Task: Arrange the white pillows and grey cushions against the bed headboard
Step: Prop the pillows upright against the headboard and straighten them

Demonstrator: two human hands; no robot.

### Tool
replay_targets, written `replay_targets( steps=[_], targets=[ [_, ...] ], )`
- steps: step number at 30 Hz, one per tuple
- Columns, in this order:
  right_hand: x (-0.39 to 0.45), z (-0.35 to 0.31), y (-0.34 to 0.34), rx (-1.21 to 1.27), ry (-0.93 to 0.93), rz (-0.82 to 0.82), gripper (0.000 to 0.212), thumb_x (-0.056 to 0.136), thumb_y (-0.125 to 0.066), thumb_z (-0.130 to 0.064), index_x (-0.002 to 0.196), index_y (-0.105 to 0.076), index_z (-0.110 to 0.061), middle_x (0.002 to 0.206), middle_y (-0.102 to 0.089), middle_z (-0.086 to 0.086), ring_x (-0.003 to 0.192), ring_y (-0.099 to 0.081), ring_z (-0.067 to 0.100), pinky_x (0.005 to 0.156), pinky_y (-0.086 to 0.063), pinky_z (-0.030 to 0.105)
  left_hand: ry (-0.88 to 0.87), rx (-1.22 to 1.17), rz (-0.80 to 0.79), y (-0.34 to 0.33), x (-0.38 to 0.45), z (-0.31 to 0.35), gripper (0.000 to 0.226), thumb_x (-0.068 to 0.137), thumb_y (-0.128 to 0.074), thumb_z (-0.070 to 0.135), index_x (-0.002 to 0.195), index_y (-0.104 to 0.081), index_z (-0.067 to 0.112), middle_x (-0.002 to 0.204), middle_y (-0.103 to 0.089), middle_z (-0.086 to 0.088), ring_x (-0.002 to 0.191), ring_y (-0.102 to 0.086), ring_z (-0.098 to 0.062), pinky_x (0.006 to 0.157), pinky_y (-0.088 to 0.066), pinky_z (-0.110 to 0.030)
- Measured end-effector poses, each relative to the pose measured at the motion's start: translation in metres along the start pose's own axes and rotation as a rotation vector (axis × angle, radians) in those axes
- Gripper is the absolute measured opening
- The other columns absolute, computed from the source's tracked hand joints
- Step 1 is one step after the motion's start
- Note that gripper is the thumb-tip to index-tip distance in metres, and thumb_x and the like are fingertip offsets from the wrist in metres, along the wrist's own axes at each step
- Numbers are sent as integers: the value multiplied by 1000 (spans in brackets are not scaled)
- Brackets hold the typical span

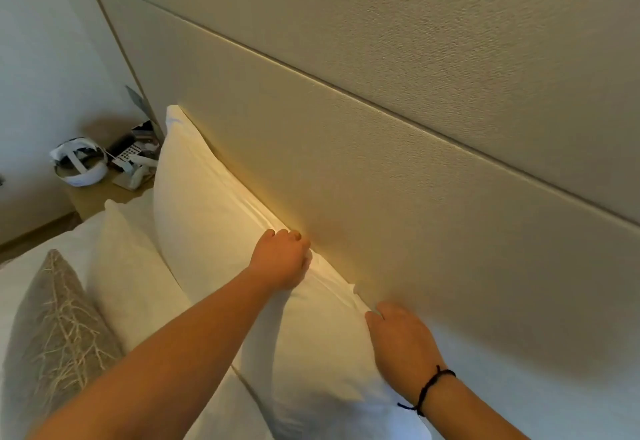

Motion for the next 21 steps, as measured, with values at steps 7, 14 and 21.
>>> replay_targets(
  steps=[7,14,21],
  targets=[
    [59,-60,21,219,59,86,43,99,-31,-52,126,-48,-22,116,-58,-1,100,-55,20,79,-42,31,207,-26,-5,-16,1,-73,40,100,-29,45,126,-55,29,147,-46,-1,139,-34,-24,111,-28,-50],
    [140,-107,-5,154,-29,-21,69,82,-38,-79,106,-59,-18,111,-56,4,102,-54,24,87,-46,36,897,-392,-48,-40,-16,-175,81,80,-51,69,140,-30,19,148,-36,-11,134,-36,-34,100,-41,-52],
    [149,-122,-14,210,-35,61,31,99,-41,-51,93,-50,-21,91,-59,-4,79,-56,17,62,-36,29,992,-298,-148,-44,4,-209,78,71,-41,89,99,-57,18,86,-54,-2,84,-55,-24,69,-39,-37]
  ],
)
Point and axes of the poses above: each hand's wrist, its own x-axis towards the middle knuckle, its own y-axis out of the back of the hand, z = x × y, the point moved 8 cm from there along x, towards the middle knuckle
